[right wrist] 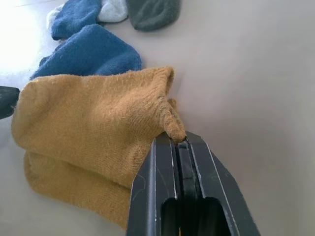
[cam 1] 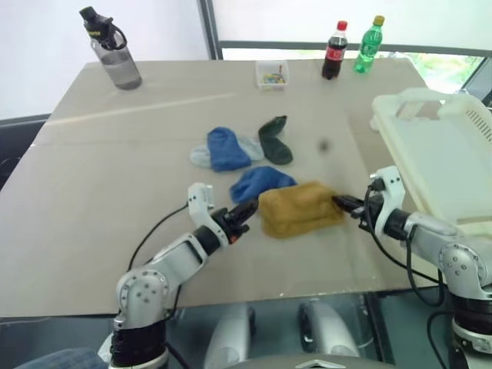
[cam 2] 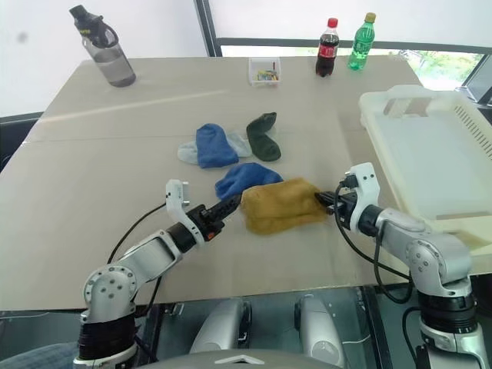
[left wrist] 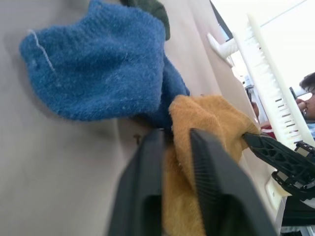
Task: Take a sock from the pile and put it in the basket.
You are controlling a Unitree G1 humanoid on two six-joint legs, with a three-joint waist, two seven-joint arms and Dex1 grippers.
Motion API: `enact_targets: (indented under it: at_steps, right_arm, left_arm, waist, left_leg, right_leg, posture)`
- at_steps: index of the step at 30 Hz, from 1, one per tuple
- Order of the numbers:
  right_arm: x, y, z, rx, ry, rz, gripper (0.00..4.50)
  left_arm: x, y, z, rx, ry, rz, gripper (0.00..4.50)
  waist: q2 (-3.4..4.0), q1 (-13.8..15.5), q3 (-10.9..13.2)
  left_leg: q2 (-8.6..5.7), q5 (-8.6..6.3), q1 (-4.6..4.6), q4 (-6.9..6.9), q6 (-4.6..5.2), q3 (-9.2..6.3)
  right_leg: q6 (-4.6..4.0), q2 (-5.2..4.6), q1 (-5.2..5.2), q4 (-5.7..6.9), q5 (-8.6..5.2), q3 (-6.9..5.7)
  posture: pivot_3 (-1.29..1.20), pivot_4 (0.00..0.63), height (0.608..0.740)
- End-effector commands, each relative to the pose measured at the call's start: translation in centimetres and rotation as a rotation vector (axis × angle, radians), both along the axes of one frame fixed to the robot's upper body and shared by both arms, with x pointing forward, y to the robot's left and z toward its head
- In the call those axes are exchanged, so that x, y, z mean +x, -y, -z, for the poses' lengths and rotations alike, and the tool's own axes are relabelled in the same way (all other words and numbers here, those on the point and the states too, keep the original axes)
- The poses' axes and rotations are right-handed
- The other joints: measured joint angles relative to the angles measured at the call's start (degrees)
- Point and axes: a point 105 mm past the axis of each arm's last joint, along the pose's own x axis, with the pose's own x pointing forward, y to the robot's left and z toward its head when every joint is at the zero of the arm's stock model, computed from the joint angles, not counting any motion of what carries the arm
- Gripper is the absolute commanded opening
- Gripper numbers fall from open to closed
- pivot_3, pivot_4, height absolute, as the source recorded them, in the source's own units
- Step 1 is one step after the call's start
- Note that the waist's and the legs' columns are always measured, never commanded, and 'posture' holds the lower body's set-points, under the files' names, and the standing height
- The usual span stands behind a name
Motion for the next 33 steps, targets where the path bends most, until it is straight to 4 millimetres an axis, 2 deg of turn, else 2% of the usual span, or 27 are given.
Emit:
enact_targets:
  at_steps: [1,10,13,15,16,17,24,27,29,31,33]
  right_arm:
    - [-0.2,0.1,-1.6,0.015,0.073,0.008,0.00]
    - [-0.3,0.1,-1.6,0.023,0.077,0.022,0.00]
    - [-0.4,0.1,-1.6,0.023,0.077,0.025,0.00]
    - [-0.5,0.1,-1.5,0.026,0.075,0.026,0.00]
    - [-0.5,0.1,-1.5,0.028,0.074,0.027,0.00]
    - [-0.5,0.1,-1.5,0.031,0.073,0.028,0.00]
    - [-0.4,0.2,-1.7,0.030,0.076,0.030,0.00]
    - [-0.4,0.3,-1.7,0.026,0.078,0.032,0.00]
    - [-0.4,0.3,-1.8,0.026,0.079,0.032,0.00]
    - [-0.4,0.3,-1.8,0.027,0.079,0.031,0.00]
    - [-0.5,0.3,-1.8,0.027,0.078,0.030,0.00]
  left_arm:
    - [-0.1,0.3,-1.0,-0.027,0.021,0.046,0.01]
    - [-0.1,0.8,-1.6,-0.031,0.045,0.094,0.01]
    - [0.0,0.6,-1.4,-0.021,0.034,0.086,0.84]
    - [0.2,0.4,-1.0,-0.025,0.015,0.078,1.95]
    - [0.3,0.3,-1.0,-0.031,0.010,0.078,2.29]
    - [0.3,0.4,-0.9,-0.042,0.005,0.079,2.36]
    - [0.2,1.0,-0.7,-0.061,-0.002,0.113,2.36]
    - [0.3,1.2,-0.7,-0.065,-0.002,0.119,1.61]
    - [0.3,1.3,-0.7,-0.067,-0.001,0.122,0.72]
    - [0.3,1.2,-0.6,-0.066,0.000,0.124,0.12]
    - [0.2,1.2,-0.6,-0.058,0.003,0.129,0.12]
  waist:
    - [0.00,0.0,0.0]
    - [0.00,0.0,0.0]
    - [0.00,0.0,0.0]
    - [0.00,0.0,0.0]
    - [0.00,0.0,0.0]
    - [0.00,0.0,0.0]
    - [0.00,0.0,0.0]
    - [0.00,0.0,0.0]
    - [0.00,0.0,0.0]
    - [0.00,0.0,0.0]
    - [0.00,0.0,0.0]
  left_leg:
    - [0.00,0.00,0.00,0.00,0.00,0.00]
    - [0.00,0.00,0.00,0.00,0.00,0.00]
    - [0.00,0.00,0.00,0.00,0.00,0.00]
    - [0.00,0.00,0.00,0.00,0.00,0.00]
    - [0.00,0.00,0.00,0.00,0.00,0.00]
    - [0.00,0.00,0.00,0.00,0.00,0.00]
    - [0.00,0.00,0.00,0.00,0.00,0.00]
    - [0.00,0.00,0.00,0.00,0.00,0.01]
    - [0.00,0.00,0.00,0.00,0.00,0.00]
    - [0.00,0.00,0.00,0.00,0.00,0.00]
    - [0.00,0.00,0.00,0.00,0.00,0.00]
  right_leg:
    - [0.00,0.00,0.00,0.00,0.00,0.00]
    - [0.00,0.00,0.00,-0.01,0.00,0.01]
    - [-0.01,0.00,0.00,-0.01,0.00,0.00]
    - [-0.01,0.00,0.00,-0.01,0.00,0.00]
    - [-0.01,0.00,0.00,-0.01,0.00,0.00]
    - [-0.01,0.00,0.00,-0.01,0.00,0.00]
    - [-0.01,0.00,0.00,-0.01,0.00,0.00]
    - [-0.01,0.00,0.00,-0.01,0.00,0.00]
    - [-0.01,-0.01,0.00,-0.01,0.00,0.00]
    - [-0.01,-0.01,0.00,-0.01,0.00,0.00]
    - [-0.01,0.00,0.00,-0.01,0.00,0.00]
  posture:
    - [0.00,0.150,0.740]
    - [0.00,0.150,0.740]
    - [0.00,0.150,0.740]
    - [0.00,0.150,0.740]
    - [0.00,0.150,0.740]
    - [0.00,0.150,0.740]
    - [0.00,0.150,0.740]
    - [0.00,0.150,0.740]
    - [0.00,0.150,0.740]
    - [0.00,0.150,0.740]
    - [0.00,0.150,0.740]
